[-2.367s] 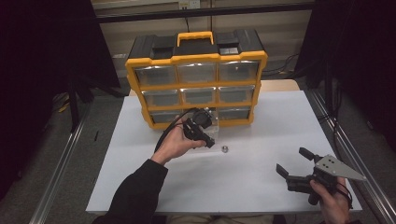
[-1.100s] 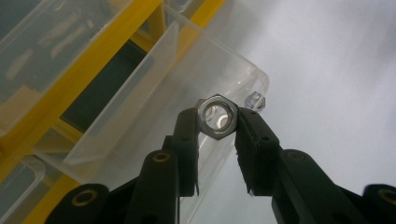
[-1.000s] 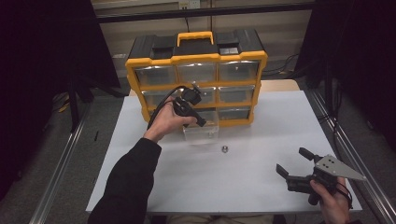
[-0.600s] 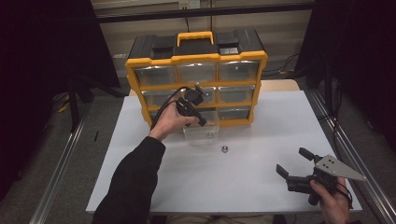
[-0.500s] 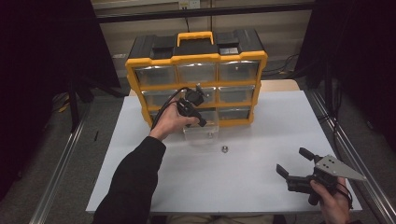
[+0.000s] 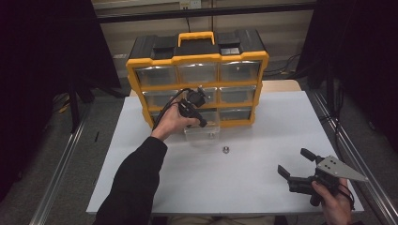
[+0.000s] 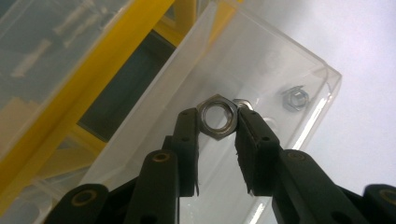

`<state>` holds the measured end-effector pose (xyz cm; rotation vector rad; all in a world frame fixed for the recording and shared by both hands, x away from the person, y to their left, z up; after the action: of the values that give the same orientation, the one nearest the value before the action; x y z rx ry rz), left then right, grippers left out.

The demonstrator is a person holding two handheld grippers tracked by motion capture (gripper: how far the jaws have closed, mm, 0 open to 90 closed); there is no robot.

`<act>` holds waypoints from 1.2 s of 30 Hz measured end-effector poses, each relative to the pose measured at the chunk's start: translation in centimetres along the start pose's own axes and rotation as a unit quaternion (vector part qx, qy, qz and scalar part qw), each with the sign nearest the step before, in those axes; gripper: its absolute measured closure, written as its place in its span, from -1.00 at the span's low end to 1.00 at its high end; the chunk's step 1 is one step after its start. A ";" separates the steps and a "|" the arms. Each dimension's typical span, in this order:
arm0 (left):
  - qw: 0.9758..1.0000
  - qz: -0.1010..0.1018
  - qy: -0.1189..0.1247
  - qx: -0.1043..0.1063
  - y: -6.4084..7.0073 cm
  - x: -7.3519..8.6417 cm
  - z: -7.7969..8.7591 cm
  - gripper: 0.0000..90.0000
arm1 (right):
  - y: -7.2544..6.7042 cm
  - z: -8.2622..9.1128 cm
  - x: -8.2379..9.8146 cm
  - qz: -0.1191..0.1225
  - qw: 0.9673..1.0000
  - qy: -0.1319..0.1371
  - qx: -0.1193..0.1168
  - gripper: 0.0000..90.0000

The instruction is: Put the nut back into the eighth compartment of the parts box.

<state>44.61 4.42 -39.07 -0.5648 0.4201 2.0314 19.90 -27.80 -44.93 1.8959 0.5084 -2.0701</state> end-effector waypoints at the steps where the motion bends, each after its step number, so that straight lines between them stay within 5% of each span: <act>1: 1.000 -0.005 -0.003 -0.003 0.0 0.0 0.0 0.56 | 0.0 0.0 0.0 0.000 1.000 0.000 0.000 -1.00; 12: 0.999 -0.034 -0.014 -0.006 0.2 0.1 -0.8 0.55 | 0.0 0.0 0.0 0.000 1.000 0.000 0.000 -1.00; 22: 1.000 -0.021 -0.004 -0.003 0.2 0.3 -0.8 0.55 | 0.0 0.0 0.0 0.000 1.000 0.000 -0.001 -1.00; 25: 0.999 -0.036 -0.012 -0.001 0.0 0.2 -0.5 0.54 | 0.1 0.0 0.0 -0.002 1.000 -0.001 0.000 -1.00; 36: 0.999 -0.026 0.017 -0.008 1.0 0.0 0.5 0.44 | 0.0 0.0 0.0 -0.001 1.000 -0.002 -0.001 -1.00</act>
<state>43.68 4.18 -38.56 -0.6135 0.4055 1.9787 19.90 -27.82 -44.95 1.8897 0.5123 -2.0736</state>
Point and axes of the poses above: each handheld gripper's, and its own axes: z roughly backward along the jaws, x roughly out of its underside, y roughly to its right, the point moved 2 cm from there along -z, roughly forward along the jaws, and after that the axes turned 10 degrees about y, right-handed, at the moved point
